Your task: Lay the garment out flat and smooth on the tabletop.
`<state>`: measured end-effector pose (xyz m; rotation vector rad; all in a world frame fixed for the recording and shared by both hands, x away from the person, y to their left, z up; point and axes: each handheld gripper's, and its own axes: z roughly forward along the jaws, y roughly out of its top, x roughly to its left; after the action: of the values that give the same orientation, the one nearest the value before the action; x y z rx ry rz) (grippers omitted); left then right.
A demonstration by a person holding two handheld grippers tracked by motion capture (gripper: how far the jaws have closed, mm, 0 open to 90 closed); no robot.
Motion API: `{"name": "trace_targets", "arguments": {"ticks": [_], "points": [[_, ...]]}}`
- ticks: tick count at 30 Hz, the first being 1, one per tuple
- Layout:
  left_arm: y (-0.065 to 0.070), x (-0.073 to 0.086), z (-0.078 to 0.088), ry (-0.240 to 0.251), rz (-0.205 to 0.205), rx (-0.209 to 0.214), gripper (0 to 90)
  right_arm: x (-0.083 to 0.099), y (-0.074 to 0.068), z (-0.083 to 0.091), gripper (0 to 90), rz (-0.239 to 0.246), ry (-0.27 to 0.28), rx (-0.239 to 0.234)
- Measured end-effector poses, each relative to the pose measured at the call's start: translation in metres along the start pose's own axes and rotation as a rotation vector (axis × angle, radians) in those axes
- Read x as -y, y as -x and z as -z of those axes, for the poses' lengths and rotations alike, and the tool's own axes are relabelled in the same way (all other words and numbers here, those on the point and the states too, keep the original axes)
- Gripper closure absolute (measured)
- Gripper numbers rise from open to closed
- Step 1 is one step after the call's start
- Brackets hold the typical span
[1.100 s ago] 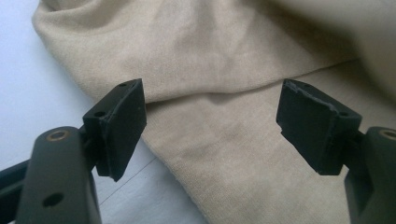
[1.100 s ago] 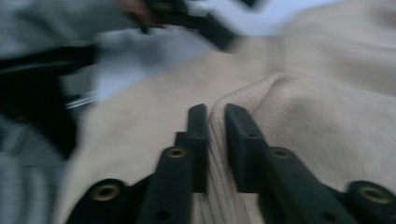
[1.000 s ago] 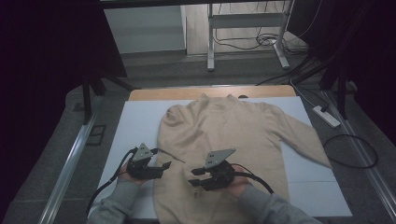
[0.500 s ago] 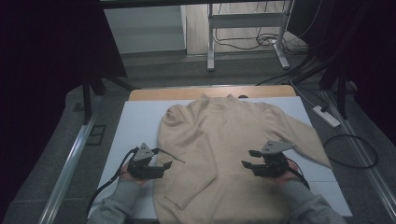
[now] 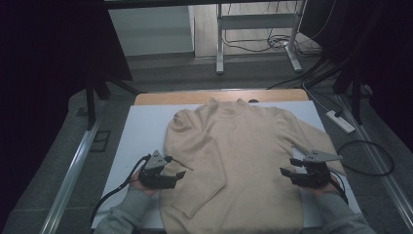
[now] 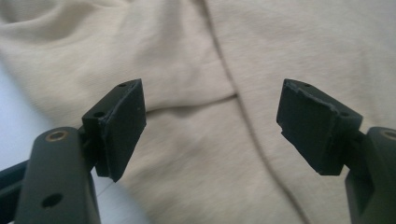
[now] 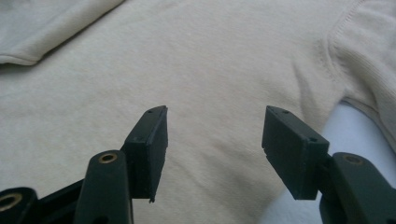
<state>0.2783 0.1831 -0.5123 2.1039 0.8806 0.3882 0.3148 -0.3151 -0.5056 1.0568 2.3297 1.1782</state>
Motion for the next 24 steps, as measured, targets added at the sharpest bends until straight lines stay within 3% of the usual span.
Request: {"name": "trace_targets", "arguments": {"ticks": [8,13,24], "points": [[0.013,-0.019,-0.02,-0.036,-0.049,0.033,23.6,0.0,0.0,-0.006,38.4,0.023,-0.028,0.017],[0.012,-0.033,-0.037,-0.047,-0.036,0.049,23.6,0.0,0.003,-0.006,38.4,0.015,-0.026,0.026],[0.006,-0.066,-0.091,-0.102,-0.015,0.089,23.6,0.001,0.004,-0.006,38.4,0.015,-0.037,0.039]]}}
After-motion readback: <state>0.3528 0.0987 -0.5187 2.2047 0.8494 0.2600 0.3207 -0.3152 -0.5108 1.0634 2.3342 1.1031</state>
